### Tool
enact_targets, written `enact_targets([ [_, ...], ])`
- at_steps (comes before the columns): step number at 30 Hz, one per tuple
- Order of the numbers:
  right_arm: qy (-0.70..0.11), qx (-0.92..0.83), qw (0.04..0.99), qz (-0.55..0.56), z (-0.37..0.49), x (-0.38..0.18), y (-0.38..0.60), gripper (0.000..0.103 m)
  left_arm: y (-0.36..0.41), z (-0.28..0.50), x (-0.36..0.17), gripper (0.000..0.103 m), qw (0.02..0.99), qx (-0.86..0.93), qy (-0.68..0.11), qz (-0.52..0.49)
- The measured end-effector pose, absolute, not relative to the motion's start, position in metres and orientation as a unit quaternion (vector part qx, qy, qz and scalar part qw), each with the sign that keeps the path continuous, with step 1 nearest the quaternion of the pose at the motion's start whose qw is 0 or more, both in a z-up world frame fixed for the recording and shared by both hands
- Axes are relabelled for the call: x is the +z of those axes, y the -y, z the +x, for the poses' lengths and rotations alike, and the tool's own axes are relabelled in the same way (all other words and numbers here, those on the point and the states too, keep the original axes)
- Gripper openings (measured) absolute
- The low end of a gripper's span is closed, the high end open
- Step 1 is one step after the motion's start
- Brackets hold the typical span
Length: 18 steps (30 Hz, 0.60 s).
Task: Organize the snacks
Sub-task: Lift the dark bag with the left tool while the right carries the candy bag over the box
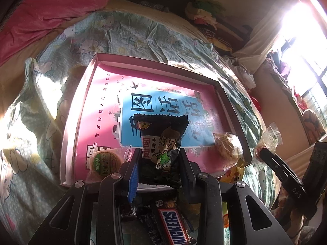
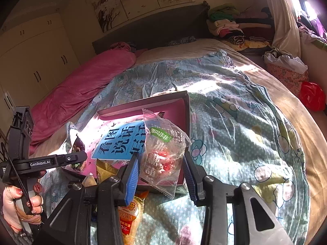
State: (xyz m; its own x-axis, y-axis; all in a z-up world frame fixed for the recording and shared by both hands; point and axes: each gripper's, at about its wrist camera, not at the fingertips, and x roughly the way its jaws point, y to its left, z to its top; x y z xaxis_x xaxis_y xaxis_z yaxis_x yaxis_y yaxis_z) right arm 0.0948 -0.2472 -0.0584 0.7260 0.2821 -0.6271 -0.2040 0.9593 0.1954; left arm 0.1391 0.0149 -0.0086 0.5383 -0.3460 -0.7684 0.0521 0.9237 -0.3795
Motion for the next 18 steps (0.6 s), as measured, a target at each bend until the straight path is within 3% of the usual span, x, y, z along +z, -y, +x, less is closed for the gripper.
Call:
enact_targets([
  [18, -0.364, 0.129, 0.922, 0.039, 0.116, -0.072, 0.243, 0.041, 0.000, 0.152, -0.018, 0.035, 0.867, -0.107, -0.472, -0.121],
])
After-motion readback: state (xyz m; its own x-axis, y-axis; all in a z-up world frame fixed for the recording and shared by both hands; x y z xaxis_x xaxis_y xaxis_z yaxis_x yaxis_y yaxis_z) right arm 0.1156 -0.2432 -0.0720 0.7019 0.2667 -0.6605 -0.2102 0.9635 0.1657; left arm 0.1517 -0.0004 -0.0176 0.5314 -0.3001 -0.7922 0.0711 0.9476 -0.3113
